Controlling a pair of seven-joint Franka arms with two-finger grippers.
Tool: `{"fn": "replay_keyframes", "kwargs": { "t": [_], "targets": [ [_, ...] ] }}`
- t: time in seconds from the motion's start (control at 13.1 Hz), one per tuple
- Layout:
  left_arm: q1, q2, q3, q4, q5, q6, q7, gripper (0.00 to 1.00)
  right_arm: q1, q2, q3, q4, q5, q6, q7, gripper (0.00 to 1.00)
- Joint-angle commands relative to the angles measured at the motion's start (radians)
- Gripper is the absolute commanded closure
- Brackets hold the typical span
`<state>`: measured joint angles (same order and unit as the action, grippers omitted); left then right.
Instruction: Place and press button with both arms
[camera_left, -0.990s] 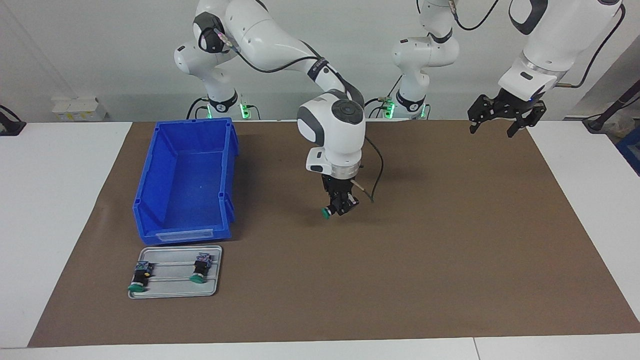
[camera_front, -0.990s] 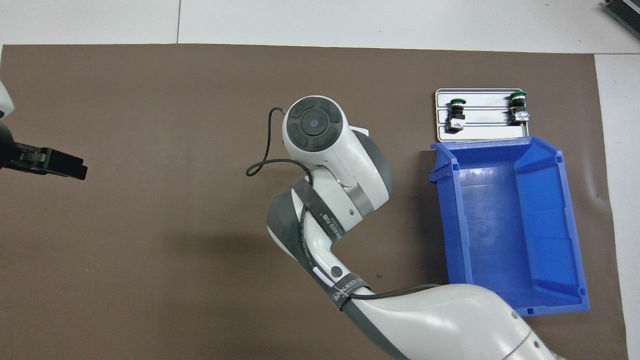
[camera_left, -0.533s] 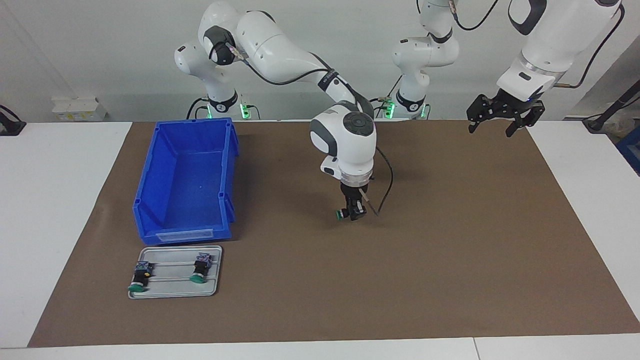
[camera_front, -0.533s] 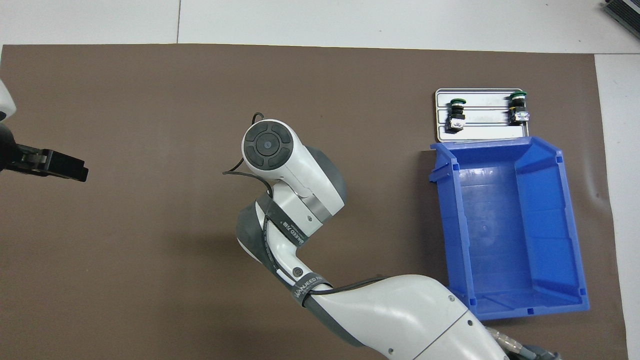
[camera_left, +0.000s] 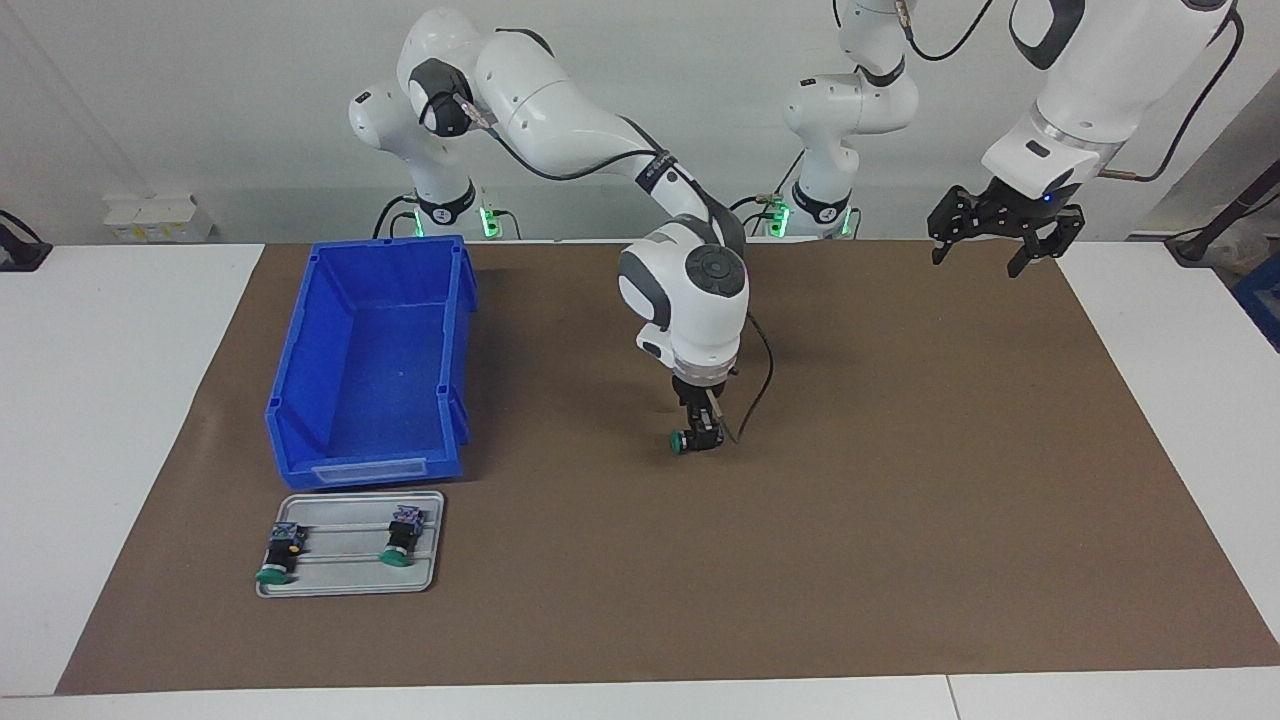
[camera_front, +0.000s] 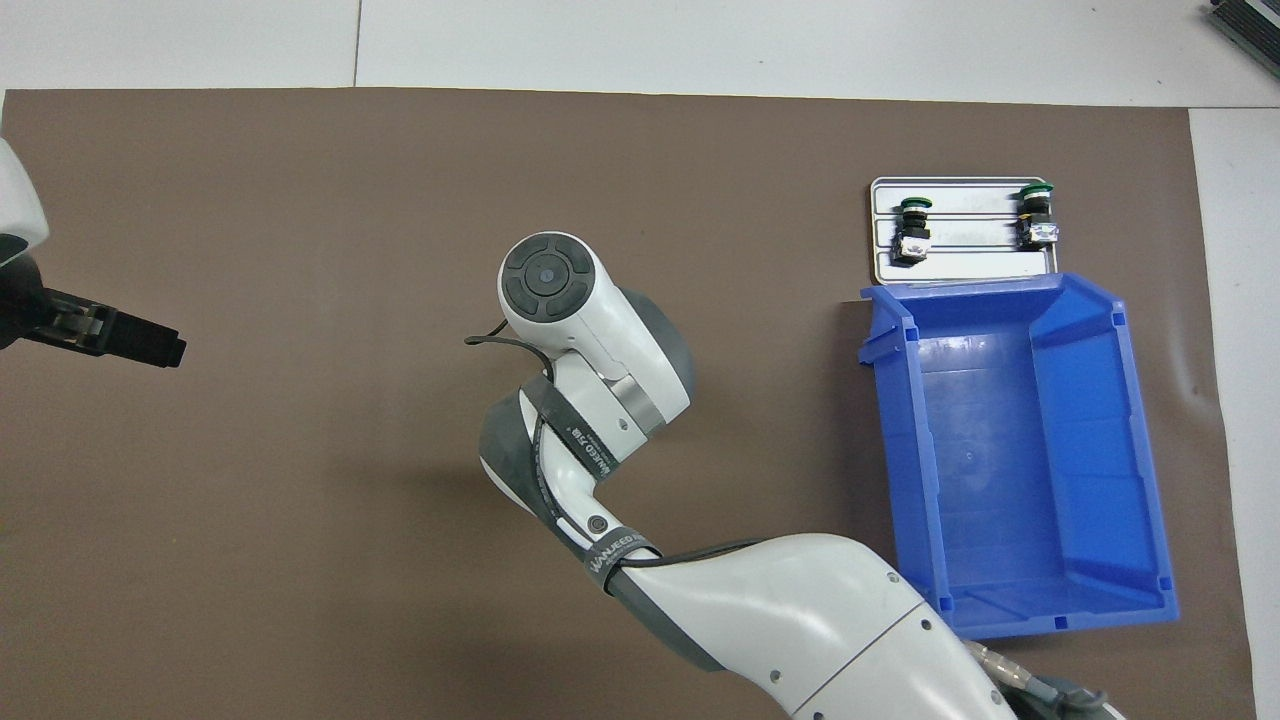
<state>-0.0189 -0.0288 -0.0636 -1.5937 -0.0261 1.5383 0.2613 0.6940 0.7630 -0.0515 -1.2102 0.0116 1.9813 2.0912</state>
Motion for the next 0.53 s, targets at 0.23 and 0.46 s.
{"fn": "replay_keyframes", "kwargs": {
  "t": [0.23, 0.46],
  "targets": [
    [-0.041, -0.028, -0.004, -0.038, -0.012, 0.051, 0.391, 0.01, -0.222, -0.18, 0.071, 0.032, 0.08, -0.201, -0.296, 0.1],
    [-0.094, -0.039, -0.007, -0.093, -0.041, 0.121, 0.574, 0.02, -0.361, -0.269, 0.124, 0.044, 0.088, -0.366, -0.555, 0.1]
  ]
}}
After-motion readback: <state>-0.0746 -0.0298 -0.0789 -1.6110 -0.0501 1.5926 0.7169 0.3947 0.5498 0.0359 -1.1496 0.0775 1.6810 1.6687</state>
